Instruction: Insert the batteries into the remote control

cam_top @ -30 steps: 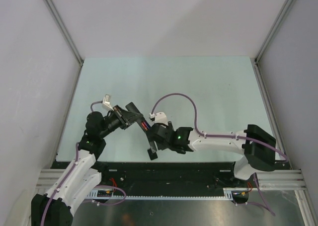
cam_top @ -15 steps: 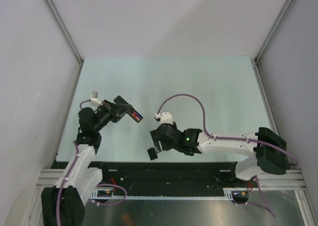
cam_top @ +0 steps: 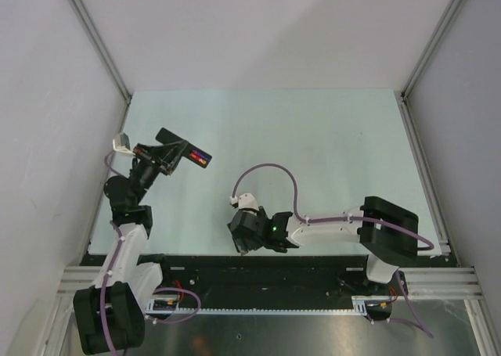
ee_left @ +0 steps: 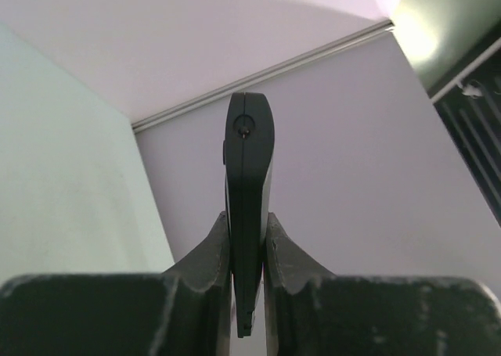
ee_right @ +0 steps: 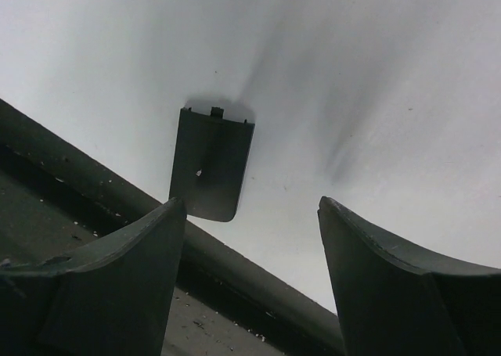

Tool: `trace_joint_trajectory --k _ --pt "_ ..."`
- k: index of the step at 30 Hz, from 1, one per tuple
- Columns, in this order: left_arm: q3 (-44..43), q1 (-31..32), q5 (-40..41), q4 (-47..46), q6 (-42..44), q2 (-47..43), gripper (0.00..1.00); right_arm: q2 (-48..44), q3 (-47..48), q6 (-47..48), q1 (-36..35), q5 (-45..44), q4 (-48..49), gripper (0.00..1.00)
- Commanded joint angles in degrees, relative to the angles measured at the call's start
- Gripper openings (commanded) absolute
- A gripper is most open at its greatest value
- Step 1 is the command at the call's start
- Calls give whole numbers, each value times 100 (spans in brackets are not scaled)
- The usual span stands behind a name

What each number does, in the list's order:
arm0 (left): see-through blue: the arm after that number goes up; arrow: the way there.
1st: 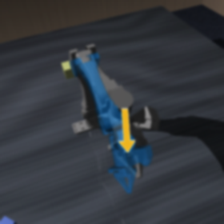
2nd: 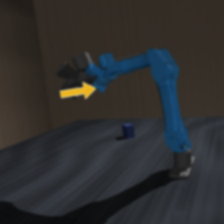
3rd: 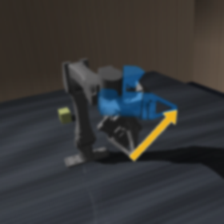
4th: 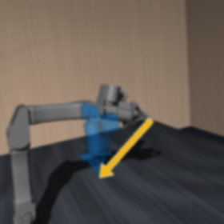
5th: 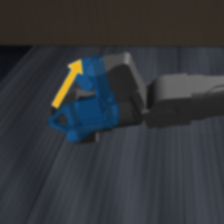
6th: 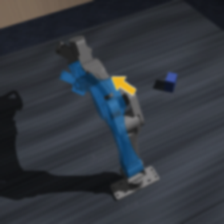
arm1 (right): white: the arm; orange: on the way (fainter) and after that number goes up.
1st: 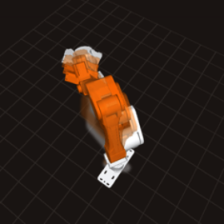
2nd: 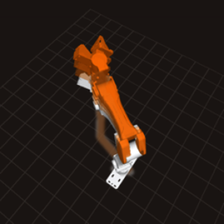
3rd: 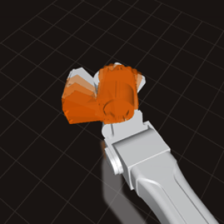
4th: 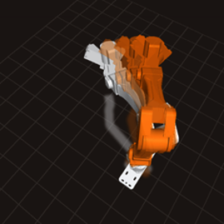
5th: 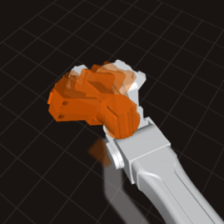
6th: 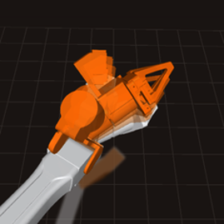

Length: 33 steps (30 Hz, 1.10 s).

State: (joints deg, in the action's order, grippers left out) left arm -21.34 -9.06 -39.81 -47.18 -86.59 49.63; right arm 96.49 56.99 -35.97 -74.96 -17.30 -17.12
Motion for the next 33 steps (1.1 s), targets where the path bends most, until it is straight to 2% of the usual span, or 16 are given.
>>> trace_joint_trajectory --k 1,12,19,29,33 --pt "69 -70 -97 -1074 -526 -41 0 221 206 11 -98 -72 218 73" --pt "297 -70 -62 -1109 -535 -172 0 766 646 55 -159 -89 148 70" --pt "297 -61 -79 -1109 -517 -146 0 951 840 -42 -212 -195 -238 66" --pt "341 -70 -97 -1109 -500 -129 0 1153 857 -209 -177 -265 -880 47" --pt "341 -78 -114 -1109 -491 -111 0 1092 805 -174 -72 -414 -1126 43"
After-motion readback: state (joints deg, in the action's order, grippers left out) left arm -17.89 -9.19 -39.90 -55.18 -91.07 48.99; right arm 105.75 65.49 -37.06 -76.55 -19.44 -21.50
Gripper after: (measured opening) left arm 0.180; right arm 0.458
